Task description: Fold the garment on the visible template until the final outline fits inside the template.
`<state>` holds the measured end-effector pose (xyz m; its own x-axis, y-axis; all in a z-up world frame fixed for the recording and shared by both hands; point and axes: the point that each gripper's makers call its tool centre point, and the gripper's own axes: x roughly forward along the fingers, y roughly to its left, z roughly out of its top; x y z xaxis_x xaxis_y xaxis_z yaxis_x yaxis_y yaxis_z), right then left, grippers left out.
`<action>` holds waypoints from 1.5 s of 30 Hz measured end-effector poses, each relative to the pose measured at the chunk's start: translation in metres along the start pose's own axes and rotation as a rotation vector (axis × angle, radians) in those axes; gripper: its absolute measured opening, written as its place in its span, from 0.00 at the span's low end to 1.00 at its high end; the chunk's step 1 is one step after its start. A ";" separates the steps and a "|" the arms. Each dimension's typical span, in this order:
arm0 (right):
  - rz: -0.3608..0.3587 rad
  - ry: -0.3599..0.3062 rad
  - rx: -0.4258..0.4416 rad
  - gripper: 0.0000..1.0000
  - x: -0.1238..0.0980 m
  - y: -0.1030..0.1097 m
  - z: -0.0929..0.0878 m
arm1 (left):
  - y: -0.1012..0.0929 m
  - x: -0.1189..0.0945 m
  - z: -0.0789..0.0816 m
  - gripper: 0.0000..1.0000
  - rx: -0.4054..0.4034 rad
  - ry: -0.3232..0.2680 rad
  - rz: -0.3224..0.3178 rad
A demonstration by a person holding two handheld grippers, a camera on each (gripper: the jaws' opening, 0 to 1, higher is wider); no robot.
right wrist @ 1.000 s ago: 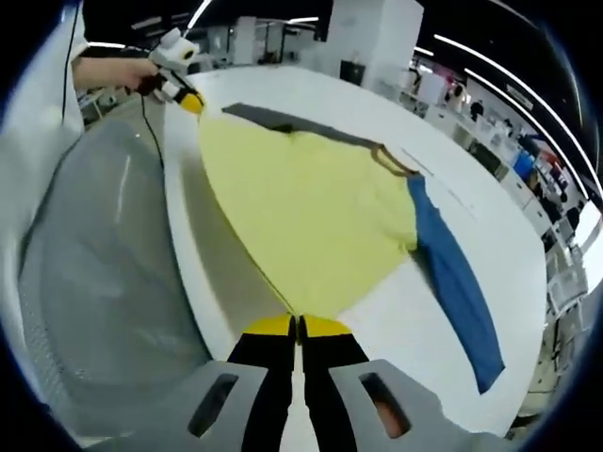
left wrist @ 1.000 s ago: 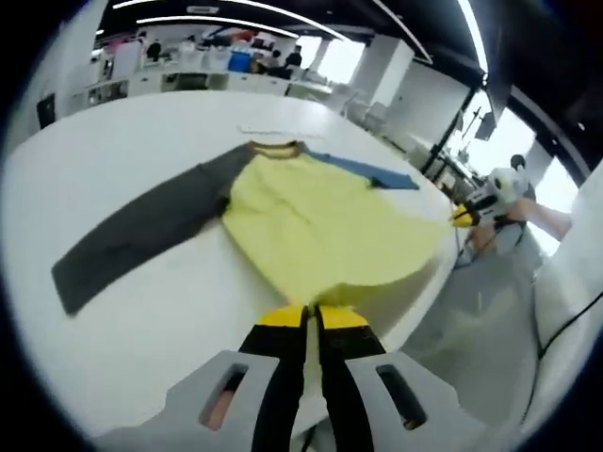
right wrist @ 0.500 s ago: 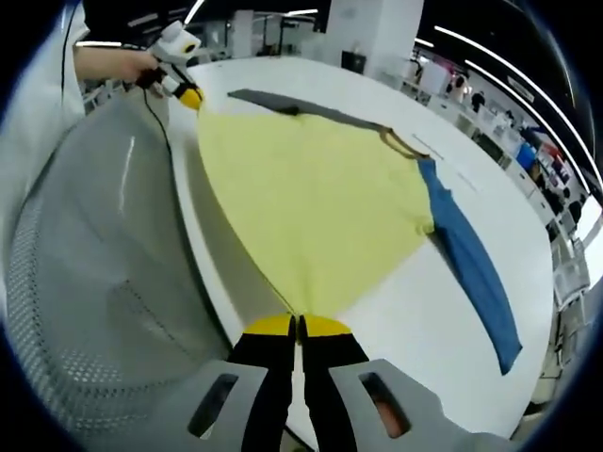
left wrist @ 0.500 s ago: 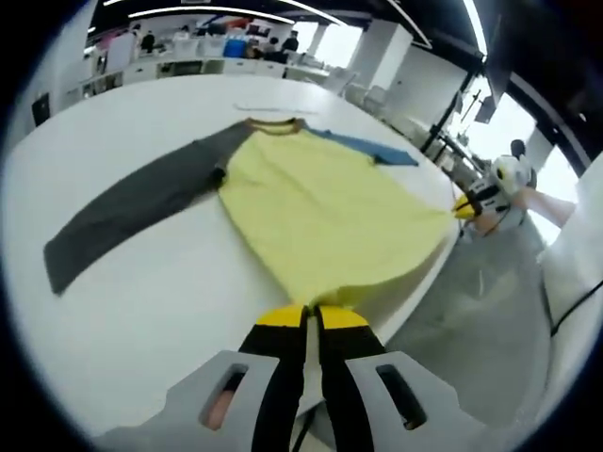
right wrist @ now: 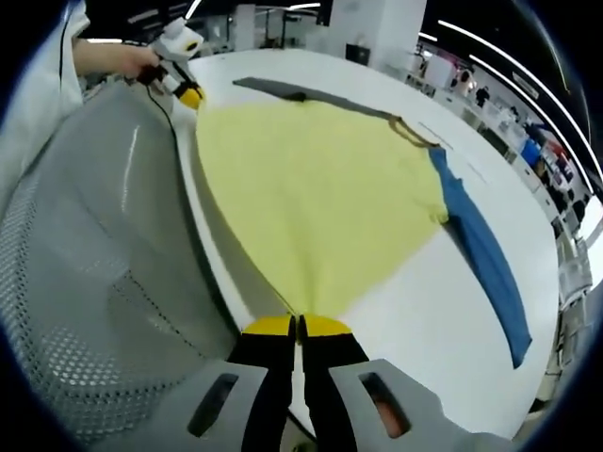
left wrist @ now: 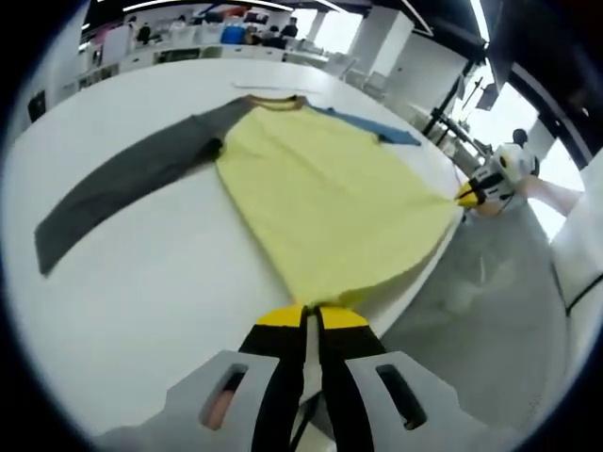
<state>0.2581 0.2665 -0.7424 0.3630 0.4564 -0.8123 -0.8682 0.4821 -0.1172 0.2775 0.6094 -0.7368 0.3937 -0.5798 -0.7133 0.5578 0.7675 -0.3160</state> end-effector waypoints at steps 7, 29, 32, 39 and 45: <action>0.013 0.020 -0.007 0.03 0.004 0.006 -0.006 | 0.000 0.001 -0.008 0.00 -0.010 0.016 -0.002; 0.024 0.056 -0.011 0.03 0.011 0.015 -0.016 | -0.001 0.001 -0.021 0.01 -0.045 0.045 -0.006; 0.023 0.060 -0.015 0.03 0.011 0.015 -0.017 | -0.002 0.002 -0.021 0.01 -0.046 0.047 -0.008; 0.021 0.069 -0.020 0.03 0.012 0.016 -0.019 | -0.002 0.001 -0.022 0.01 -0.048 0.045 -0.016; 0.024 0.073 -0.015 0.03 0.013 0.016 -0.019 | 0.001 -0.003 -0.032 0.00 -0.023 0.083 -0.013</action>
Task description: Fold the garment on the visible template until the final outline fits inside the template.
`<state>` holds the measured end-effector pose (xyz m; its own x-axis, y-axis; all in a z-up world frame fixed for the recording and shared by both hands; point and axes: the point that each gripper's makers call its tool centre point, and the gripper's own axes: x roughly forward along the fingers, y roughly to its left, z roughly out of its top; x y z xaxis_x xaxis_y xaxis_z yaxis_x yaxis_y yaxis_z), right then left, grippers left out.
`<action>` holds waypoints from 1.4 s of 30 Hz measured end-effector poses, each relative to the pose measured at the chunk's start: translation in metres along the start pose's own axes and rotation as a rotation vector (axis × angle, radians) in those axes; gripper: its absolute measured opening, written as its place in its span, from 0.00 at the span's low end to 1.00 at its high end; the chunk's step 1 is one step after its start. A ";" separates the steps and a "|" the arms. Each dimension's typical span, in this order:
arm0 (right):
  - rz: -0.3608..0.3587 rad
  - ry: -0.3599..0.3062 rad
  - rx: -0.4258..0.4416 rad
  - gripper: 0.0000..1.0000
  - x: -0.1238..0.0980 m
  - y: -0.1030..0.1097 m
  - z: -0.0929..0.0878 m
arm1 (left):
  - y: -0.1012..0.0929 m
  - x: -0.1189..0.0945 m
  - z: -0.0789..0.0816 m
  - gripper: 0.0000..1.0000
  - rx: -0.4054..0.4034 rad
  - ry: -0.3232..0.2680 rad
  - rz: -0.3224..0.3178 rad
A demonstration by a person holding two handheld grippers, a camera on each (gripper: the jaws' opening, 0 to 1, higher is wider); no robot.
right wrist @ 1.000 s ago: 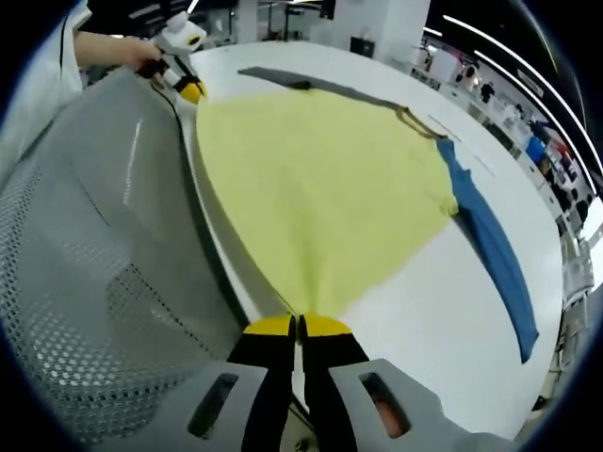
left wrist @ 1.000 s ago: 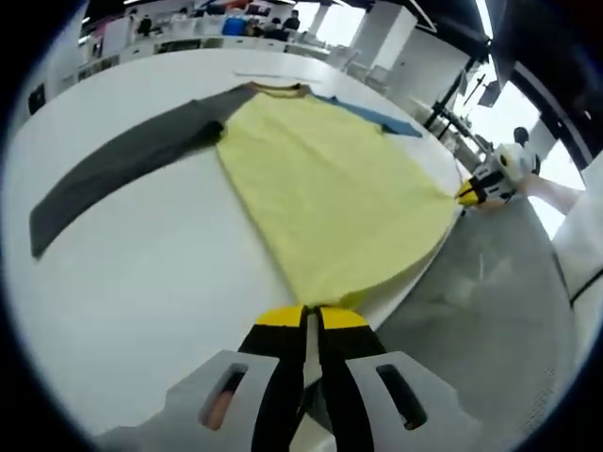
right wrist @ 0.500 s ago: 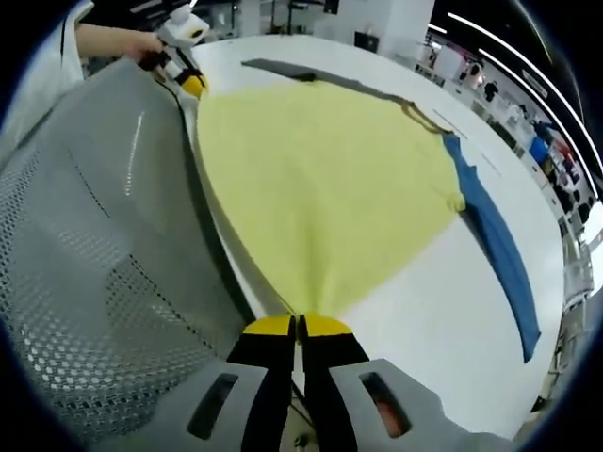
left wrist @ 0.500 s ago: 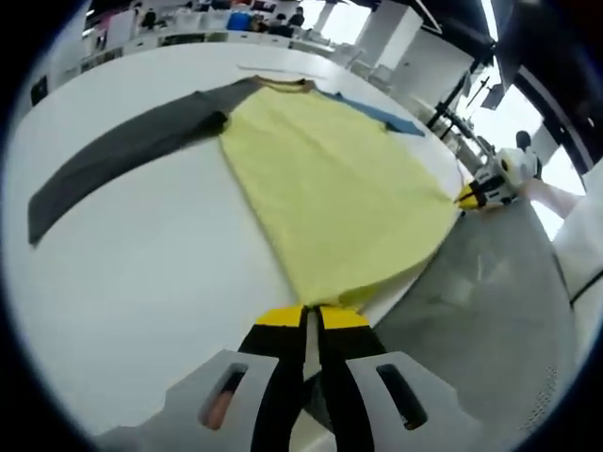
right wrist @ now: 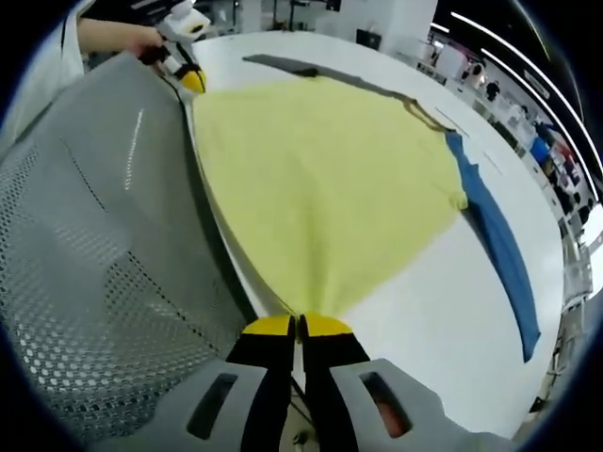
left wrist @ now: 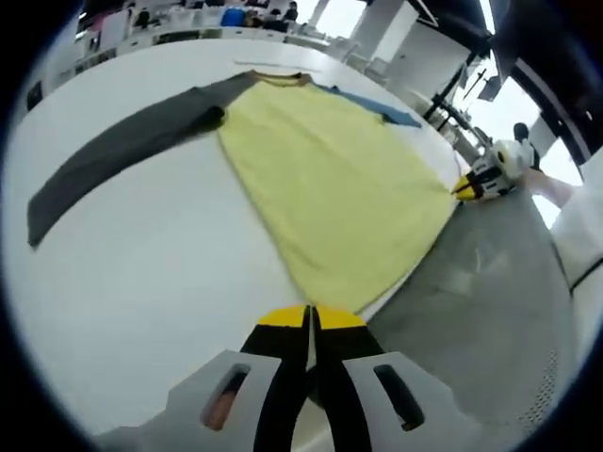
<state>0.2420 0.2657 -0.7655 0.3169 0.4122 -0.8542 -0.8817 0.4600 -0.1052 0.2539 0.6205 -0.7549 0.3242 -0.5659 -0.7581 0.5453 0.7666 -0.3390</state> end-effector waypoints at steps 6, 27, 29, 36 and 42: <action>-0.003 -0.003 0.012 0.04 -0.001 0.000 0.000 | 0.000 -0.003 -0.002 0.00 -0.018 -0.008 0.004; -0.025 -0.053 0.093 0.06 -0.012 -0.004 0.003 | -0.021 0.009 0.000 0.07 -0.003 0.030 -0.046; -0.031 -0.050 0.093 0.07 -0.016 -0.005 0.003 | -0.022 0.007 0.000 0.09 -0.010 0.030 -0.046; -0.064 -0.059 0.102 0.11 -0.034 -0.009 0.004 | -0.019 -0.005 0.007 0.19 -0.041 -0.007 -0.023; -0.142 -0.085 0.145 0.15 -0.046 -0.022 0.006 | -0.013 -0.016 0.020 0.25 -0.068 -0.056 0.001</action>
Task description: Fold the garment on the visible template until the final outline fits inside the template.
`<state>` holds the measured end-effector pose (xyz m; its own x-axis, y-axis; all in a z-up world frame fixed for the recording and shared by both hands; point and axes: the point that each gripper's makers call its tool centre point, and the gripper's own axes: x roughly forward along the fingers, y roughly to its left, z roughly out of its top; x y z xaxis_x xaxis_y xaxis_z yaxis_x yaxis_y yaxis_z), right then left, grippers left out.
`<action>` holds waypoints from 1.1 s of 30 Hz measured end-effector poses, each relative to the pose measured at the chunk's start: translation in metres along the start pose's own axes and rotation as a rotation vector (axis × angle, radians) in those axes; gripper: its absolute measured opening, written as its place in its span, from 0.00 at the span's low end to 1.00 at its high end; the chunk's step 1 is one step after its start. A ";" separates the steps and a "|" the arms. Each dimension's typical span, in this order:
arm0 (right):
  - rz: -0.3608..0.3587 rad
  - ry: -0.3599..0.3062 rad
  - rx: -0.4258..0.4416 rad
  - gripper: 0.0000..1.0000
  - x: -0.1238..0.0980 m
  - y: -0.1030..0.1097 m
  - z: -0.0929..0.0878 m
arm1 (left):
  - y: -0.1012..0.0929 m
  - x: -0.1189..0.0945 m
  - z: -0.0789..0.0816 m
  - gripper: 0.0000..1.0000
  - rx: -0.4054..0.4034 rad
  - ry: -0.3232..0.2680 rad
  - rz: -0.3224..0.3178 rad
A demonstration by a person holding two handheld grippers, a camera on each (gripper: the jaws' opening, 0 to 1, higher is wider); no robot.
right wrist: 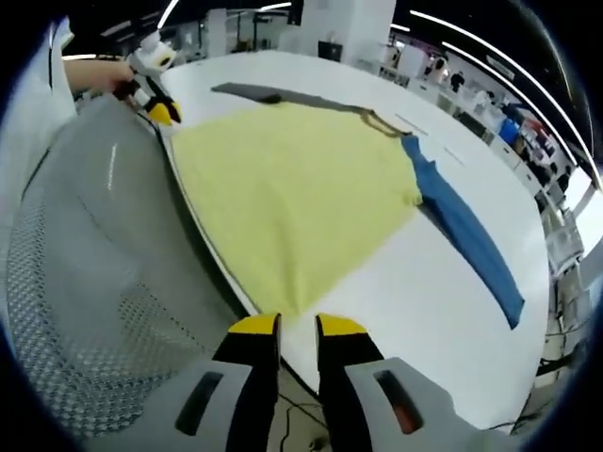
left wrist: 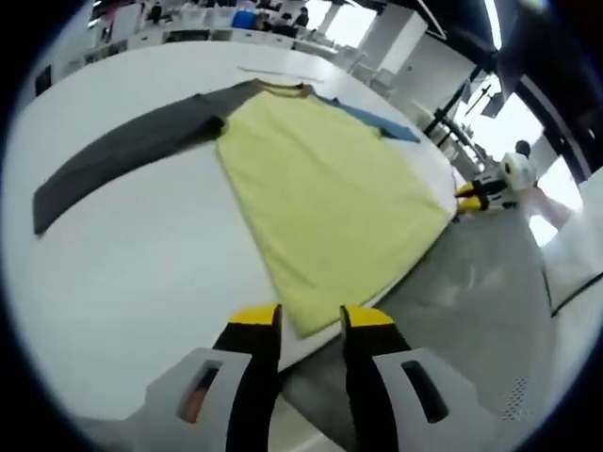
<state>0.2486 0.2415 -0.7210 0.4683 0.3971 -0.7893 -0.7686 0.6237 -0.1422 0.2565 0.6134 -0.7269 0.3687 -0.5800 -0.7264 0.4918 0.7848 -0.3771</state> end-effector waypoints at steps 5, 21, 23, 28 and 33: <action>-0.080 -0.059 0.026 0.18 -0.010 -0.018 0.015 | 0.002 -0.012 0.022 0.32 -0.018 -0.059 0.013; -0.369 -0.250 0.218 0.09 -0.051 -0.086 0.039 | 0.006 -0.041 0.054 0.40 -0.059 -0.182 0.053; -0.348 -0.284 0.252 0.15 -0.054 -0.086 0.044 | 0.005 -0.044 0.056 0.40 -0.065 -0.193 0.055; -0.334 -0.292 0.245 0.34 -0.058 -0.084 0.048 | 0.008 -0.050 0.056 0.40 -0.071 -0.210 0.068; -0.320 -0.284 0.240 0.45 -0.060 -0.079 0.051 | 0.011 -0.054 0.055 0.42 -0.079 -0.219 0.084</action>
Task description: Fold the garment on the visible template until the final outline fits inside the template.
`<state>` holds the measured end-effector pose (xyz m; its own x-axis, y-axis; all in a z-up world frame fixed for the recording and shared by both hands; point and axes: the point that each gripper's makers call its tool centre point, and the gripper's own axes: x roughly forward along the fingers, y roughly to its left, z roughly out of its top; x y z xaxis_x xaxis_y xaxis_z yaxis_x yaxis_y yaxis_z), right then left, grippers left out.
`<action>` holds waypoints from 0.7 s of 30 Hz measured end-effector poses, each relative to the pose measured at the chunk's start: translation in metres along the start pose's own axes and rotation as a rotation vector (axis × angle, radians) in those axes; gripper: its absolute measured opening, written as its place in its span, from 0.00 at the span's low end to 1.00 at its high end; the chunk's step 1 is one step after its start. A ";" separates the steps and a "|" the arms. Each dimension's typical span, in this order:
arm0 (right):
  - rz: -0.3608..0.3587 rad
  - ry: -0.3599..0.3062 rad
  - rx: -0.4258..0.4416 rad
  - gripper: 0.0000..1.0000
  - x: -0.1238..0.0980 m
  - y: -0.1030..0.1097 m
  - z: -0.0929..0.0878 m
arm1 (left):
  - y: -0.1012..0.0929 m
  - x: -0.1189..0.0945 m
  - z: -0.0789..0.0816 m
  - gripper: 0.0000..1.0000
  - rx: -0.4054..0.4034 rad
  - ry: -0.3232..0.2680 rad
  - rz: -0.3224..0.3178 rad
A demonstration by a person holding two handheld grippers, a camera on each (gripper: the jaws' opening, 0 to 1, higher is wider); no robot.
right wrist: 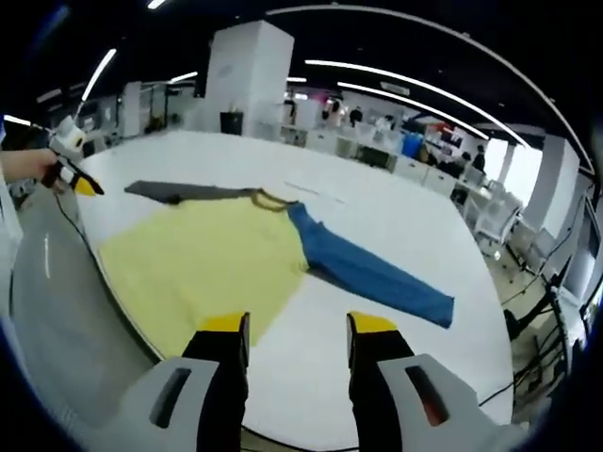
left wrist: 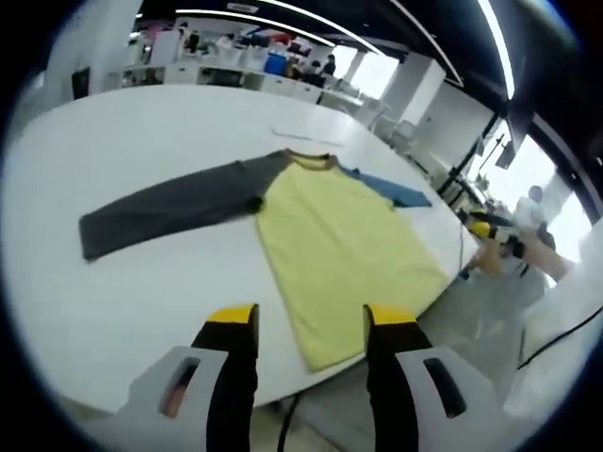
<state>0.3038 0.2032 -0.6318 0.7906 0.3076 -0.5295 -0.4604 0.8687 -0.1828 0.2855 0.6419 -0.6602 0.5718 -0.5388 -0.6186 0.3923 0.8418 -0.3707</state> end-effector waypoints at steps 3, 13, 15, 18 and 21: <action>0.008 0.008 -0.001 0.51 -0.003 0.001 0.002 | 0.000 -0.003 0.001 0.45 -0.002 -0.004 0.005; -0.008 0.007 0.079 0.85 -0.009 -0.008 0.007 | -0.008 -0.012 0.009 0.60 -0.018 -0.027 0.020; -0.003 -0.011 0.113 0.89 -0.011 -0.009 0.010 | -0.008 -0.015 0.011 0.64 -0.015 -0.034 0.035; -0.002 -0.034 0.133 0.95 -0.014 -0.013 0.014 | -0.008 -0.020 0.012 0.69 -0.011 -0.038 0.052; 0.007 -0.030 0.131 1.00 -0.020 -0.013 0.016 | -0.012 -0.025 0.013 0.72 -0.017 -0.049 0.050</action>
<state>0.3005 0.1926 -0.6054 0.8001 0.3239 -0.5050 -0.4112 0.9090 -0.0684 0.2757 0.6453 -0.6312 0.6255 -0.4962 -0.6021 0.3500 0.8681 -0.3519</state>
